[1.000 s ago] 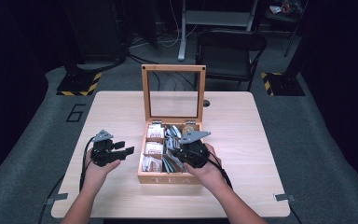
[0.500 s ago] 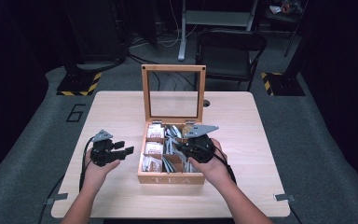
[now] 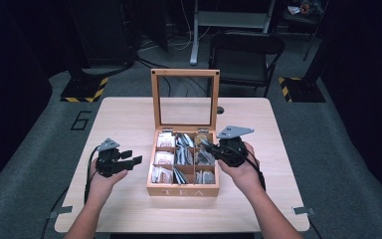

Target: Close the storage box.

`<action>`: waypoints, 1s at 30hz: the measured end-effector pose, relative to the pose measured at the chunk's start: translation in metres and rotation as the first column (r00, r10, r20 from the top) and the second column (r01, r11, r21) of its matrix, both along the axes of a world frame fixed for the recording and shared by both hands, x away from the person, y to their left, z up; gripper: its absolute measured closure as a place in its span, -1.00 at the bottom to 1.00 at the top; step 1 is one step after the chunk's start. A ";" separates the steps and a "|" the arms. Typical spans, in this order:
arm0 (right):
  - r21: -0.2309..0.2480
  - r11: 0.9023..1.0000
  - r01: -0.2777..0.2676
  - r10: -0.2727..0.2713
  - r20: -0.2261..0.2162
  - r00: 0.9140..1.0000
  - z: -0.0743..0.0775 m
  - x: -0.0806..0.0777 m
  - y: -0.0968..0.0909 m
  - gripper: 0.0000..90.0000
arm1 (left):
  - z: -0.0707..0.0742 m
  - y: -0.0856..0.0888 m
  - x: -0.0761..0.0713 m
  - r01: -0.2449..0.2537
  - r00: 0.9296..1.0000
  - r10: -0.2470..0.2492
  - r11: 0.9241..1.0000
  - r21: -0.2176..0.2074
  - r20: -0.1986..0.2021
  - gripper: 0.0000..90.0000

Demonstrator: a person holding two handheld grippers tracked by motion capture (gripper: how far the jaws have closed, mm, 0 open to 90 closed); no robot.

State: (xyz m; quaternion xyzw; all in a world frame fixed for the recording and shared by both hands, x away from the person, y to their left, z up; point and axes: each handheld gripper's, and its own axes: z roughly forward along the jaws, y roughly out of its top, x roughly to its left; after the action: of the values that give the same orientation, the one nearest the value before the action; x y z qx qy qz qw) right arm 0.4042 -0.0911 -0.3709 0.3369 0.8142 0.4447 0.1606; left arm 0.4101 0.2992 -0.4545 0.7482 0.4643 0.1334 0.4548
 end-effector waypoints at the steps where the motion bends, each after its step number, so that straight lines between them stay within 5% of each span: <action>1: 0.000 1.000 0.000 0.000 0.000 1.000 0.000 0.000 0.000 1.00 | 0.000 0.000 0.000 0.000 1.000 0.000 1.000 0.000 0.000 -0.03; 18: 0.006 0.996 0.087 -0.087 0.009 0.996 -0.009 0.002 -0.033 1.00 | 0.000 0.000 0.000 0.001 1.000 -0.001 1.000 0.003 -0.003 -0.03; 30: -0.010 0.990 0.143 -0.143 -0.003 0.990 -0.029 0.003 -0.048 1.00 | -0.002 0.000 0.000 -0.006 1.000 0.006 1.000 0.003 0.003 -0.03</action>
State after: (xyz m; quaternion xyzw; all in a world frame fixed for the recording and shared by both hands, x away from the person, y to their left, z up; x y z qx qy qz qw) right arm 0.4075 -0.1390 -0.3999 0.3943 0.7904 0.4277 0.1922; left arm 0.4106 0.2990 -0.4560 0.7472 0.4657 0.1368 0.4539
